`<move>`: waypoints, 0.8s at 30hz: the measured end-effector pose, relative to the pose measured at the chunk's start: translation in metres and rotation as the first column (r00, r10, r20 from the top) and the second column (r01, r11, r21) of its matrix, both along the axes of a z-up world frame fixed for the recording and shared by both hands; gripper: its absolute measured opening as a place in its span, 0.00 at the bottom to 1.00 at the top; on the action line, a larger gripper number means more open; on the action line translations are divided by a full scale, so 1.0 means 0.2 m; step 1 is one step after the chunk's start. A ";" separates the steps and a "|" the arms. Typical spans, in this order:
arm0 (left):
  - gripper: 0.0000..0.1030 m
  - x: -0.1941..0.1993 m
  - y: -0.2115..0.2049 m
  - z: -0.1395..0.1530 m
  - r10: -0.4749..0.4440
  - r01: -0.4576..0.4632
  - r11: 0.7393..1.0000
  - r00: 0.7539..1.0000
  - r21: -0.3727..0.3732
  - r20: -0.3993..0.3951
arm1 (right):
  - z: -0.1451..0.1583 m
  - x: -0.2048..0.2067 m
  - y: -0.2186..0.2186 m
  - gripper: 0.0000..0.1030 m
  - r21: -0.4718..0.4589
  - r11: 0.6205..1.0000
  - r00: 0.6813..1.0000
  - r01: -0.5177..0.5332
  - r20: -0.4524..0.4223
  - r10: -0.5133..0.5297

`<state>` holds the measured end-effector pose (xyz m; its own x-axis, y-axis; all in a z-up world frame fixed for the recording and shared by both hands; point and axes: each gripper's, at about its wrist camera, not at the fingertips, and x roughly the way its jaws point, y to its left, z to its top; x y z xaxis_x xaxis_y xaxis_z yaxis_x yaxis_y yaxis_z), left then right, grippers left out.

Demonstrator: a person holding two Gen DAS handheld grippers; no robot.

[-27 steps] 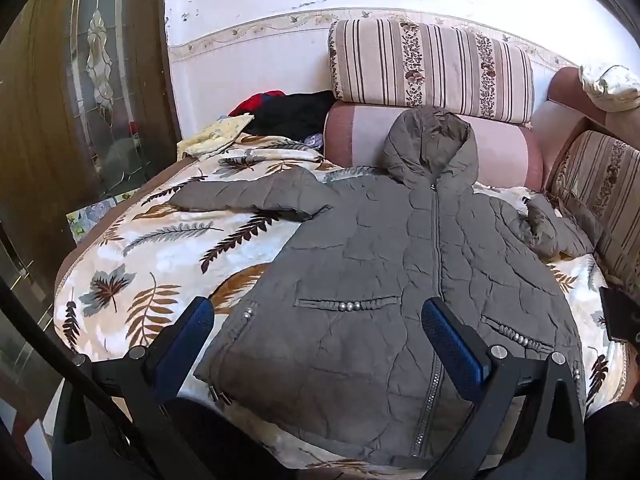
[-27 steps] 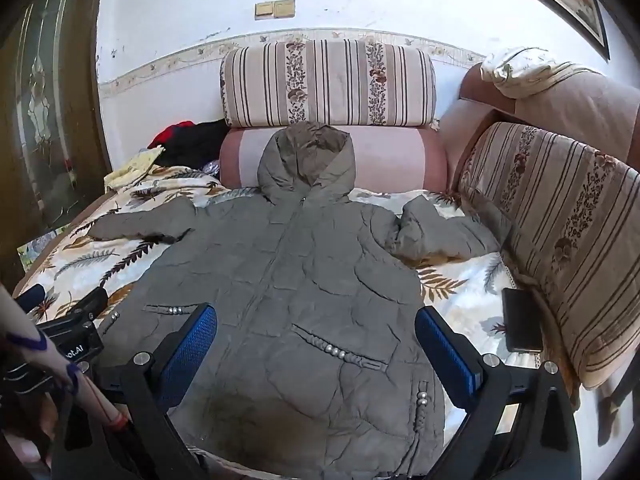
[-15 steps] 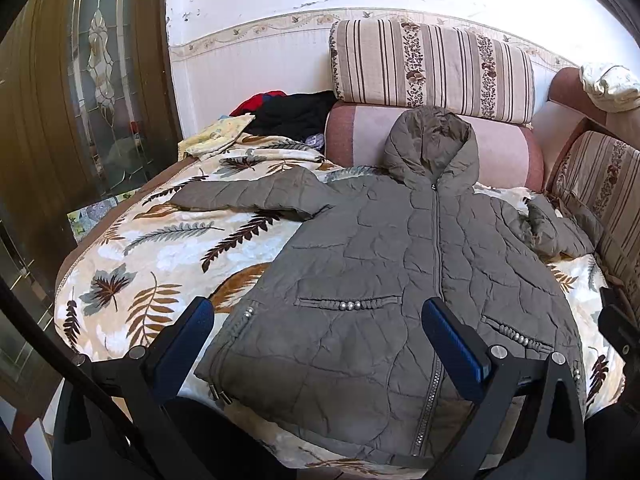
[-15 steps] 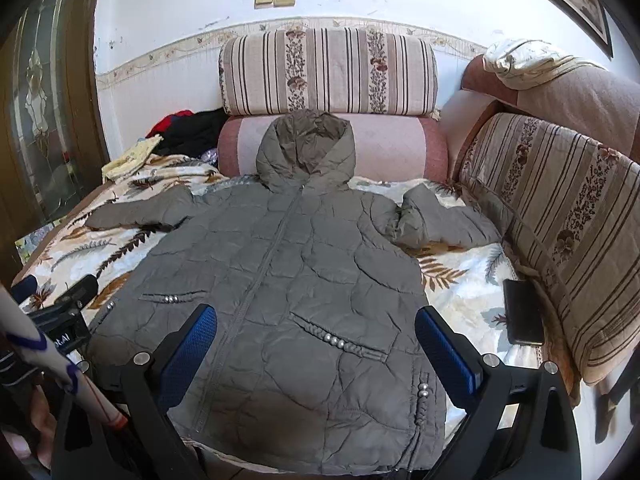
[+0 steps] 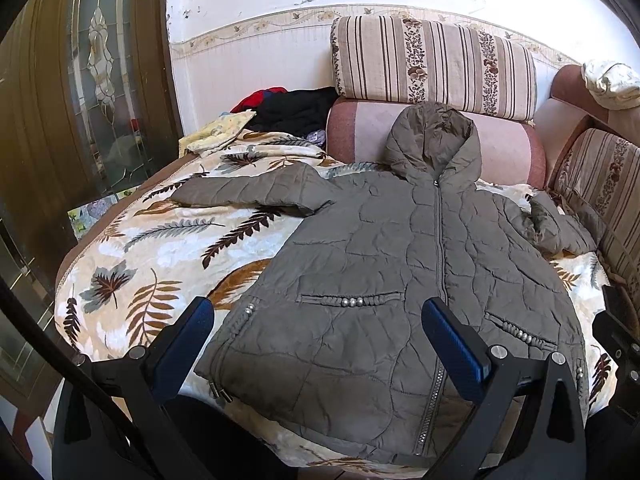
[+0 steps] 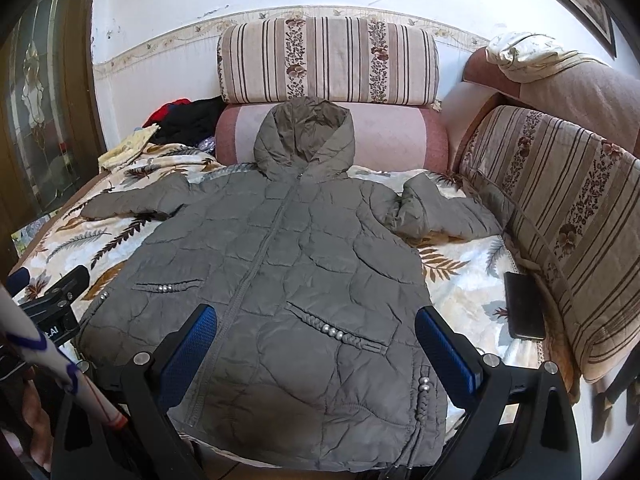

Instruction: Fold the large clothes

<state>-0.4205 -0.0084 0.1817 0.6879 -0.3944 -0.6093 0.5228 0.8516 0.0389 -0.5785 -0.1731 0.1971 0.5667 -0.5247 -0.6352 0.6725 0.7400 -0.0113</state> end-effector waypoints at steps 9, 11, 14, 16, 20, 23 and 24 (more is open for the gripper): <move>1.00 0.00 -0.02 -0.04 0.000 0.000 1.000 1.000 0.015 -0.005 | -0.02 -0.01 -0.01 0.98 0.027 1.000 1.000 0.001 -0.014 -0.001; 1.00 0.00 -0.02 -0.04 0.000 0.000 1.000 1.000 0.017 -0.002 | -0.03 -0.01 -0.02 0.98 0.031 0.999 1.000 0.006 -0.027 -0.005; 1.00 0.00 -0.02 -0.04 0.001 -0.001 1.000 1.000 0.018 -0.003 | -0.03 -0.01 -0.03 0.98 0.035 0.999 1.000 0.006 -0.029 -0.005; 1.00 0.00 -0.03 -0.05 0.001 0.000 1.000 1.000 0.023 -0.006 | -0.04 0.00 -0.03 0.98 0.045 0.999 0.999 0.007 -0.035 -0.005; 1.00 0.00 -0.04 -0.06 -0.002 0.002 0.999 1.000 0.034 -0.009 | -0.05 0.00 -0.05 0.98 0.060 0.998 0.999 0.009 -0.039 -0.006; 1.00 0.00 -0.04 -0.06 -0.003 0.003 0.999 1.000 0.036 -0.009 | -0.07 0.01 -0.06 0.98 0.056 0.998 0.999 0.009 -0.037 -0.007; 1.00 0.00 -0.04 -0.06 -0.003 0.004 0.999 1.000 0.037 -0.011 | -0.07 0.01 -0.06 0.98 0.053 0.999 0.999 0.009 -0.038 -0.007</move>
